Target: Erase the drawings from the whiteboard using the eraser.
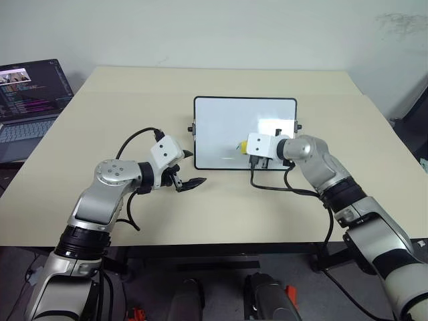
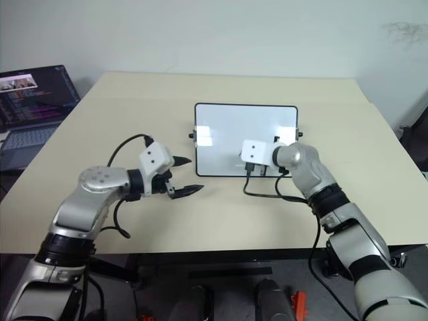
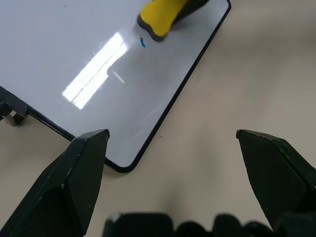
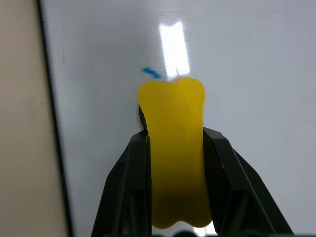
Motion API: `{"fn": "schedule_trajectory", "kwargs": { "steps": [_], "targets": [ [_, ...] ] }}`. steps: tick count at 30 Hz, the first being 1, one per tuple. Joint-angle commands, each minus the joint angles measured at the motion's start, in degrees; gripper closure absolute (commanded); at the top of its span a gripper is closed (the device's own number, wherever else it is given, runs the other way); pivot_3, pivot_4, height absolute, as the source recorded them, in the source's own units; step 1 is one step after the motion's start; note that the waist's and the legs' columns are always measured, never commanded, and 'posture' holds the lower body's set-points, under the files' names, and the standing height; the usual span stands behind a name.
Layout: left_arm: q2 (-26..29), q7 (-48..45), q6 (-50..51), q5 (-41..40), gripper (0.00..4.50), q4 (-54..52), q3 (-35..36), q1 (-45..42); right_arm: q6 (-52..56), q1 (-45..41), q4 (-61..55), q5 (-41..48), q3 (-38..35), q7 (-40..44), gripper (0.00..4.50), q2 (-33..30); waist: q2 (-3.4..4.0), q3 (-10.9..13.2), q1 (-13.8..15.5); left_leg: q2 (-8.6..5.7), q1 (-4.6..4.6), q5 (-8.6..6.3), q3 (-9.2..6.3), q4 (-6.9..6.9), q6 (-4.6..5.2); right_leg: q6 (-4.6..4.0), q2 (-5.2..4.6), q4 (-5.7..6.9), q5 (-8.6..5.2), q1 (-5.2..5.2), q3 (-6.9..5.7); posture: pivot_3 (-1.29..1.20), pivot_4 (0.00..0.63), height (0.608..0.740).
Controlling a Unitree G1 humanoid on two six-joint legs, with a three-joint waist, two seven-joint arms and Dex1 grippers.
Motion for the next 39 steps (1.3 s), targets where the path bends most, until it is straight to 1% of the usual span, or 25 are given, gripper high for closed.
{"fn": "schedule_trajectory", "kwargs": {
  "steps": [1,5,7,13,19,24,26,32,36,39],
  "targets": [
    [0.0,0.0,-1.3,0.2,0.0,-0.1,0.4,-1.1,-0.6,-2.9,3.5,-0.9,-2.3,-4.4,3.47,-0.1,0.0,0.0,0.0,0.0,0.0,0.0,0.0,0.0,0.0,0.0,0.0,0.01,0.0,0.0,-0.01,0.0,0.15,0.74],
    [0.0,0.0,-1.4,0.2,0.0,0.1,0.3,-1.2,-1.1,-3.1,4.5,-0.9,-1.8,-4.6,3.47,0.3,0.0,0.0,0.0,0.01,0.0,0.0,0.01,-0.02,0.0,0.0,0.0,0.0,0.0,0.0,-0.01,0.0,0.15,0.74],
    [0.0,-0.1,-1.4,0.2,0.0,0.1,0.3,-1.2,-1.0,-2.1,3.3,-0.5,-1.1,-2.9,3.47,0.7,0.0,0.0,-0.1,0.01,0.0,0.0,0.02,-0.02,0.0,0.0,0.01,0.0,0.0,0.0,-0.01,0.0,0.15,0.74],
    [0.2,-0.1,-1.1,0.1,0.0,-0.4,0.4,-0.9,1.2,3.7,-5.4,0.0,1.8,4.9,3.47,1.6,0.0,0.0,-0.1,0.02,0.0,0.0,0.0,-0.03,0.0,0.01,0.03,0.01,0.0,0.0,-0.03,0.0,0.15,0.74],
    [0.1,0.0,-1.0,0.0,0.0,-0.7,0.4,-0.7,4.0,7.3,-11.0,-0.8,3.3,6.9,3.47,3.5,0.0,0.0,0.0,0.02,-0.04,0.0,-0.01,-0.07,0.0,0.01,0.03,-0.01,0.0,-0.04,-0.05,0.0,0.15,0.74],
    [0.0,0.1,-0.8,0.0,0.0,-0.7,0.3,-0.8,4.5,5.7,-8.4,-1.5,2.1,4.3,3.47,4.3,0.0,0.0,0.0,0.02,-0.06,0.0,-0.01,-0.1,0.0,0.01,0.03,-0.02,0.0,-0.08,-0.06,0.0,0.15,0.74],
    [0.0,0.1,-0.9,0.0,0.0,-0.7,0.4,-0.8,4.1,3.7,-6.0,-1.8,1.3,2.9,3.47,3.9,0.0,0.0,0.0,0.02,-0.07,0.0,-0.01,-0.09,0.0,0.01,0.02,-0.04,0.0,-0.08,-0.06,0.0,0.15,0.74],
    [0.0,0.2,-0.7,0.1,0.0,-0.8,0.4,-0.8,1.5,-0.8,1.8,-1.7,-0.1,0.9,3.47,0.2,0.0,0.0,0.2,0.02,-0.07,0.0,-0.03,-0.07,-0.01,0.0,-0.01,-0.07,0.0,-0.07,-0.07,0.0,0.15,0.74],
    [0.1,0.3,-0.6,0.0,0.0,-1.0,0.5,-0.7,0.5,-1.9,5.2,-1.3,-1.5,0.2,3.47,-2.0,0.0,0.0,0.2,-0.02,-0.07,-0.01,-0.02,-0.07,-0.02,0.0,-0.11,-0.14,0.0,-0.02,-0.07,0.0,0.15,0.74],
    [0.0,0.3,-0.5,0.0,0.0,-1.1,0.5,-0.6,-0.1,-1.2,5.2,-1.1,-1.5,0.6,3.47,-3.0,0.0,0.0,0.3,-0.05,-0.08,-0.01,-0.01,-0.07,-0.01,0.0,-0.15,-0.14,0.0,-0.01,-0.07,0.0,0.15,0.74]
  ]
}}
